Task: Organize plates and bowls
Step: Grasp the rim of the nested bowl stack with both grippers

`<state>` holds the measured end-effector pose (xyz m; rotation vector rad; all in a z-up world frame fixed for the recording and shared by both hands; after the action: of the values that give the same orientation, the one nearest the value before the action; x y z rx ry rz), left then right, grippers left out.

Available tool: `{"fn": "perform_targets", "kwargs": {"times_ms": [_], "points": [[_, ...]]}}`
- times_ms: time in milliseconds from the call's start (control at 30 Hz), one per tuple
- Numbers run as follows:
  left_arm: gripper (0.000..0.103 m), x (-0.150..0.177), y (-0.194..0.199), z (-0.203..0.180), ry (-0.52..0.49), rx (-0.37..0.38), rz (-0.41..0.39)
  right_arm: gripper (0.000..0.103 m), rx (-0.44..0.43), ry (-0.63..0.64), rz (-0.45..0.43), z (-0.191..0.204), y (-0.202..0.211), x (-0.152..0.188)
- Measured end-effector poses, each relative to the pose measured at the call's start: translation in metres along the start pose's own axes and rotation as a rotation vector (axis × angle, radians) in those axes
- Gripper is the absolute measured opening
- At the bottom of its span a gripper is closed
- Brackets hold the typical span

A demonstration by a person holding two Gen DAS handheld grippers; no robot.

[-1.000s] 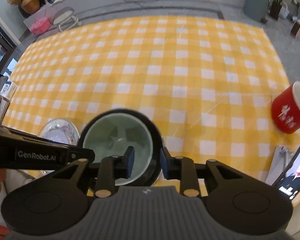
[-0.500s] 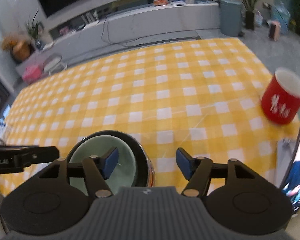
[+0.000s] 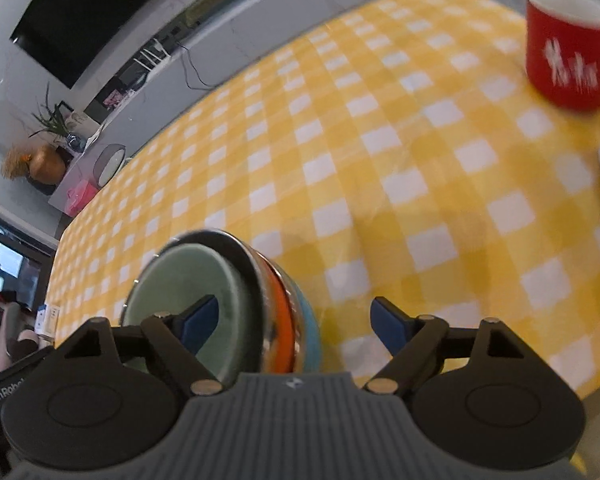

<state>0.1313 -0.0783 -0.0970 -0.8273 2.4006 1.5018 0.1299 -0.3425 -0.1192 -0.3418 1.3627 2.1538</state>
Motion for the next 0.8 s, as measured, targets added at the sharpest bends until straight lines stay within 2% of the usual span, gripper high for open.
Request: {"fn": "perform_targets", "kwargs": {"times_ms": [133, 200, 400, 533, 800], "points": [[0.078, 0.006, -0.014, 0.008, 0.112, 0.054, 0.045, 0.081, -0.055, -0.109, 0.043, -0.008, -0.007, 0.001], [0.079, 0.007, -0.021, 0.014, 0.159, 0.059, 0.075, 0.077, -0.087, -0.149, 0.069, -0.009, -0.012, 0.003], [0.079, 0.011, -0.032, 0.015, 0.239, 0.122, 0.158, 0.073, -0.131, -0.179, 0.106, -0.005, -0.019, 0.008], [0.075, 0.015, -0.037, 0.015, 0.264, 0.143, 0.197, 0.073, -0.152, -0.171, 0.130, 0.000, -0.023, 0.012], [0.065, 0.019, -0.036, 0.015, 0.263, 0.156, 0.216, 0.059, -0.165, -0.183, 0.135, -0.001, -0.024, 0.016]]}}
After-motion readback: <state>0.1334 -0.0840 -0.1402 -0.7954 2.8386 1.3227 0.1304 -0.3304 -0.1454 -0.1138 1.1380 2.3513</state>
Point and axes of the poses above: each gripper's, at about its wrist camera, not at the fingertips, and y roughly against the way its jaws point, z to its left, x to its underside, the point moved 9 cm from there along -y, roughly the way its jaws point, and after that the axes turned 8 degrees about y, right-handed, at the moved point
